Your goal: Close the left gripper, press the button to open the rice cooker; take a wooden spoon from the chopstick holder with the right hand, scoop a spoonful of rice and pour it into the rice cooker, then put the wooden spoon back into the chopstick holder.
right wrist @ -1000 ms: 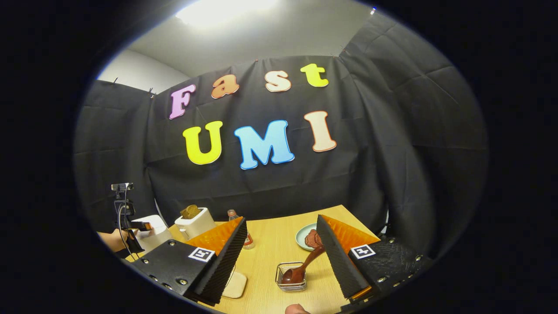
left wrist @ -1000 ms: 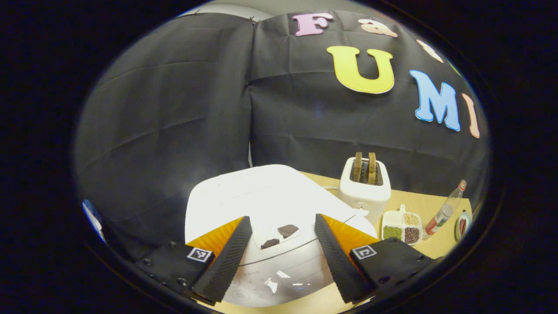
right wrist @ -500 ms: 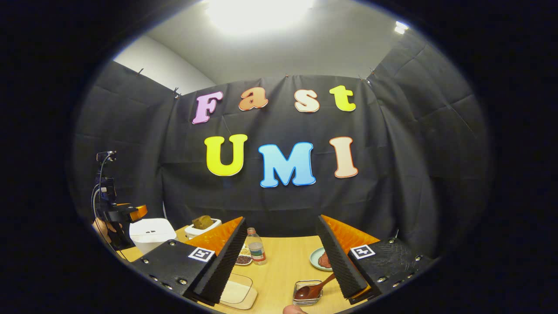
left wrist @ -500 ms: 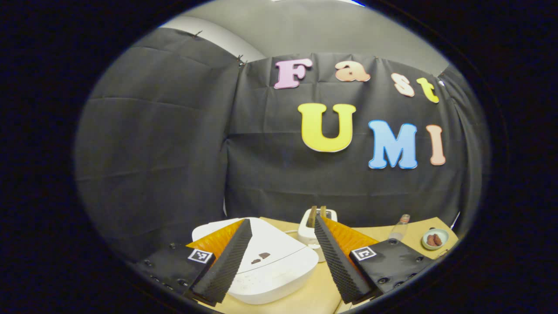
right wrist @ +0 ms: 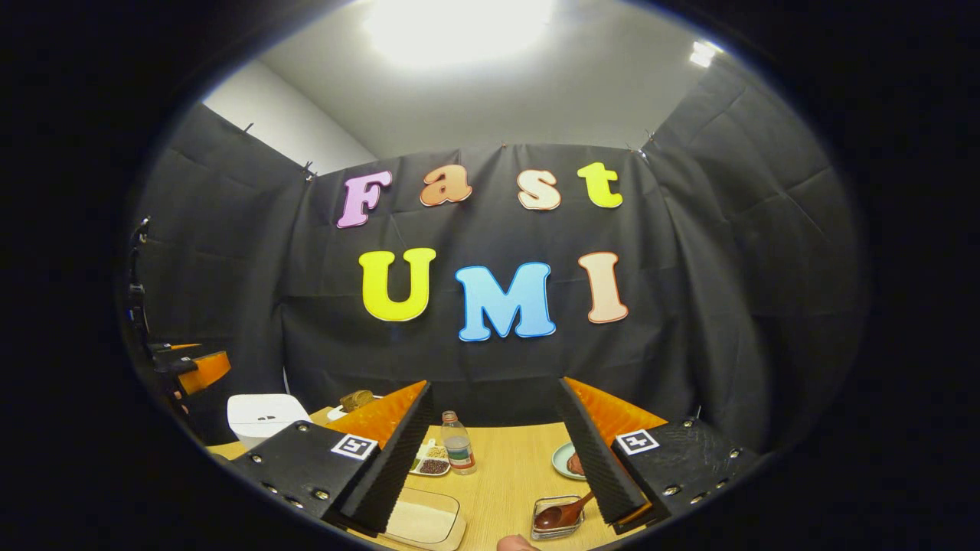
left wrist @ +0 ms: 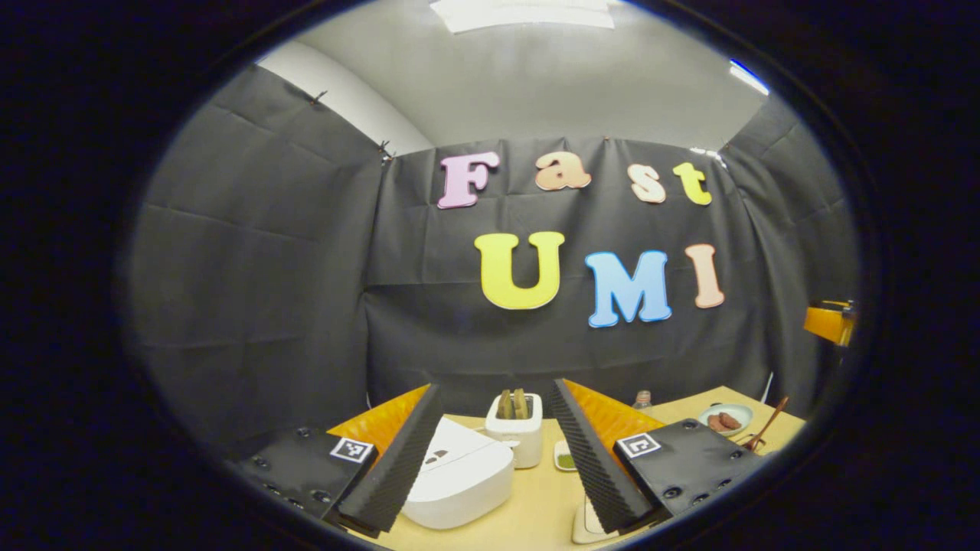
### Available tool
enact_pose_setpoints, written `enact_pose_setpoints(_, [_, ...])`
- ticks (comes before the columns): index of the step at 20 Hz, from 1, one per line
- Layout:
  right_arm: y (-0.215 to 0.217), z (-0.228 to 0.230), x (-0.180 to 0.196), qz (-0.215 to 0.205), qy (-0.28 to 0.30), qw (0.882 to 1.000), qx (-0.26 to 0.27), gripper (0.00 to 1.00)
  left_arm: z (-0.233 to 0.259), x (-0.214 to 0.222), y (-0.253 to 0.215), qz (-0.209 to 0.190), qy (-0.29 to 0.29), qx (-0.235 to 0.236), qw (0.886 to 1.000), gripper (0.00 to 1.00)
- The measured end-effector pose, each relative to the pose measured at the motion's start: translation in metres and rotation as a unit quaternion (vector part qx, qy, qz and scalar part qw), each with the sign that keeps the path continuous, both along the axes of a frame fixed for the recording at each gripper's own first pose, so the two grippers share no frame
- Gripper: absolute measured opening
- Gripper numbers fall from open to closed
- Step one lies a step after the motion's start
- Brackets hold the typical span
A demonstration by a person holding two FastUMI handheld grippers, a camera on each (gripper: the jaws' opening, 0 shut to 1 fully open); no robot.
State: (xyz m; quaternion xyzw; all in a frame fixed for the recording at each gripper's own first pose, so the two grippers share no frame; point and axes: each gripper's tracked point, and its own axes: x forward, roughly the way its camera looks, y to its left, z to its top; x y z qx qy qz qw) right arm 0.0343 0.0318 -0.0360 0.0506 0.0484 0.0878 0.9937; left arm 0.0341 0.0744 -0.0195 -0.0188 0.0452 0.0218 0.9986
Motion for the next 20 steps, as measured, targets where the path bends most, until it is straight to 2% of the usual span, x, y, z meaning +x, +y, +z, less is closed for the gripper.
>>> enact_pose_setpoints(1, [0.002, 0.001, -0.001, -0.001, -0.001, 1.0, 0.004, 0.97, 0.004, -0.008, -0.006, -0.006, -0.005, -0.002, 1.0, 0.99])
enact_pose_setpoints(4, [0.013, 0.0, -0.002, 0.006, -0.001, 1.0, 0.002, 0.97, 0.006, -0.019, -0.017, -0.007, -0.007, 0.001, 1.0, 1.0])
enact_pose_setpoints(5, [0.016, -0.001, -0.002, 0.007, -0.002, 1.0, -0.001, 0.97, 0.006, -0.022, -0.019, -0.006, -0.006, -0.002, 1.0, 1.0])
enact_pose_setpoints(6, [0.019, 0.001, -0.003, 0.006, -0.003, 1.0, -0.004, 0.97, 0.006, -0.023, -0.02, -0.004, -0.004, -0.003, 1.0, 0.95])
enact_pose_setpoints(13, [0.032, 0.0, -0.008, 0.009, -0.007, 1.0, -0.015, 0.97, 0.007, -0.031, -0.013, 0.003, -0.016, 0.011, 1.0, 0.95])
enact_pose_setpoints(14, [0.033, 0.0, -0.009, 0.009, -0.007, 1.0, -0.016, 0.97, 0.01, -0.031, -0.013, 0.002, -0.022, 0.007, 1.0, 1.0])
enact_pose_setpoints(15, [0.034, 0.001, -0.008, 0.008, -0.008, 1.0, -0.019, 0.97, 0.015, -0.032, -0.013, 0.001, -0.029, 0.004, 1.0, 0.95])
enact_pose_setpoints(16, [0.034, 0.001, -0.008, 0.006, -0.008, 1.0, -0.023, 0.97, 0.018, -0.032, -0.012, 0.002, -0.034, 0.004, 0.999, 1.0])
enact_pose_setpoints(17, [0.036, 0.0, -0.008, 0.007, -0.008, 1.0, -0.025, 0.97, 0.018, -0.032, -0.009, 0.004, -0.037, 0.006, 0.999, 0.95])
enact_pose_setpoints(18, [0.039, -0.001, -0.008, 0.009, -0.007, 1.0, -0.027, 0.97, 0.018, -0.033, -0.008, 0.005, -0.037, 0.009, 0.999, 1.0])
enact_pose_setpoints(19, [0.041, -0.002, -0.009, 0.01, -0.006, 1.0, -0.028, 0.97, 0.017, -0.032, -0.007, 0.005, -0.037, 0.012, 0.999, 1.0])
enact_pose_setpoints(20, [0.043, -0.003, -0.01, 0.01, -0.006, 0.999, -0.031, 0.97, 0.017, -0.033, -0.005, 0.006, -0.037, 0.014, 0.999, 0.95])
